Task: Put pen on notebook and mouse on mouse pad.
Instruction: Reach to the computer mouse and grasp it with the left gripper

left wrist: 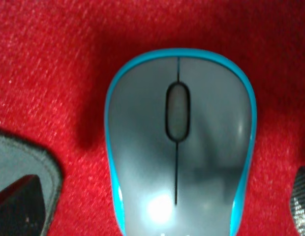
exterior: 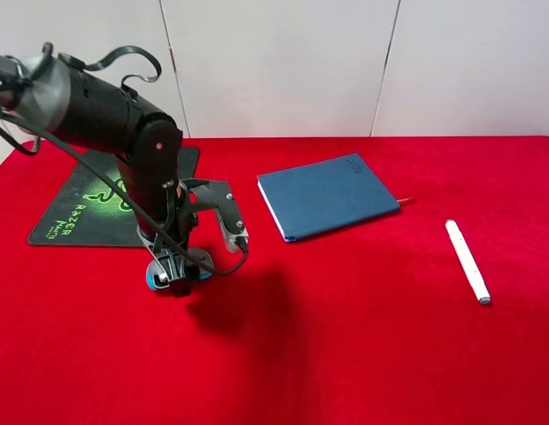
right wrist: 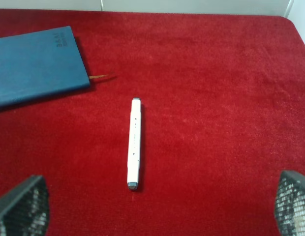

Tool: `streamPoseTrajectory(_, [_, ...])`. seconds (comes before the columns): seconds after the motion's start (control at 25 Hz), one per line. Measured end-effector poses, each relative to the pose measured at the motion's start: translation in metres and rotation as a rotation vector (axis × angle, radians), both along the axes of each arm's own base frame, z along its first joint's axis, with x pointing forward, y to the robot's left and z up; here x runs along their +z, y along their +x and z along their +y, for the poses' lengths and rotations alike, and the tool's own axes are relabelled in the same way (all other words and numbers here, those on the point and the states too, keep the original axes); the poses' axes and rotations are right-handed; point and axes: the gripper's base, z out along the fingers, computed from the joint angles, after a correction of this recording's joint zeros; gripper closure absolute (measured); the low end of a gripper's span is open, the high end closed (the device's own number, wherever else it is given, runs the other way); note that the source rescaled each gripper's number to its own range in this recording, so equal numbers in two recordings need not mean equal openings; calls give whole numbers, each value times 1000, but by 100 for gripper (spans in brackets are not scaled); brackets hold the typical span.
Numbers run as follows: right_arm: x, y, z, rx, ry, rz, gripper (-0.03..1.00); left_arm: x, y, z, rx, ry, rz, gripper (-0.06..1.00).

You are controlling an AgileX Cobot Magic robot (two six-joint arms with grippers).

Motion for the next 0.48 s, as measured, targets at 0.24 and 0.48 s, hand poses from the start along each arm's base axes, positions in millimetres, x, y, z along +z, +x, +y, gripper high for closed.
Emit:
streamPoseTrajectory(0.24, [0,0,0,0,0,0,-3,-15,1,-2,11,1,20,-6])
streamPoseTrajectory(0.48, [0,0,0,0,0,0,-3,-20,0,-3,23,-3,35,-6])
